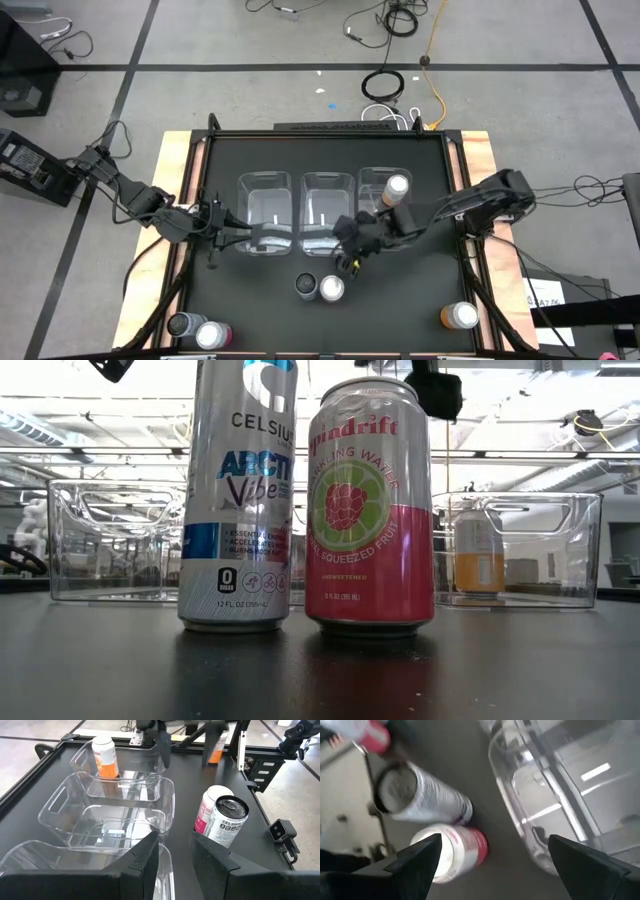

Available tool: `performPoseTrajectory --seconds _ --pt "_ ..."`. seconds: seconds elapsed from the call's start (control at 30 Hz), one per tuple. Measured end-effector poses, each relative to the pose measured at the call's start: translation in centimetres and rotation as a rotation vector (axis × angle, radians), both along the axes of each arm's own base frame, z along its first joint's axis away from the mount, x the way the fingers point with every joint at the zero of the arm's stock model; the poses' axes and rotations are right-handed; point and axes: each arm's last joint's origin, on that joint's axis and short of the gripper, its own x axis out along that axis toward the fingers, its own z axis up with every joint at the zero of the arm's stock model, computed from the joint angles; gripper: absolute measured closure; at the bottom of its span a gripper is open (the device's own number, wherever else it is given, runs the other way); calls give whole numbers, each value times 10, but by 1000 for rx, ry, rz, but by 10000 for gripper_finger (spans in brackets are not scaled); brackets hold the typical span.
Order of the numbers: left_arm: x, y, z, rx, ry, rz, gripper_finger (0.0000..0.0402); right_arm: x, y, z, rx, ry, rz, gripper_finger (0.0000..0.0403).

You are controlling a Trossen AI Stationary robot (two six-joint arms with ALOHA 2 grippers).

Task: Sort soda cans
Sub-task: Put the right pink-white soda can into the middle transparent bin

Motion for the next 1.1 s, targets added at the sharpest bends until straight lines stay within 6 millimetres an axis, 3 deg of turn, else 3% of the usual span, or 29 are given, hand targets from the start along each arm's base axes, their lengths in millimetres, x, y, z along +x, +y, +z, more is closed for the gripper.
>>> performPoseTrajectory --seconds 0.5,0.8,1.1 --pt "0 0 0 1 1 -1 281 -1 54 -32 -97 60 230 44" --pt "0 0 0 0 1 -1 281 9 65 -53 -148 57 285 44" --pt "0 0 0 -1 1 -1 281 14 67 -53 -164 5 326 44"
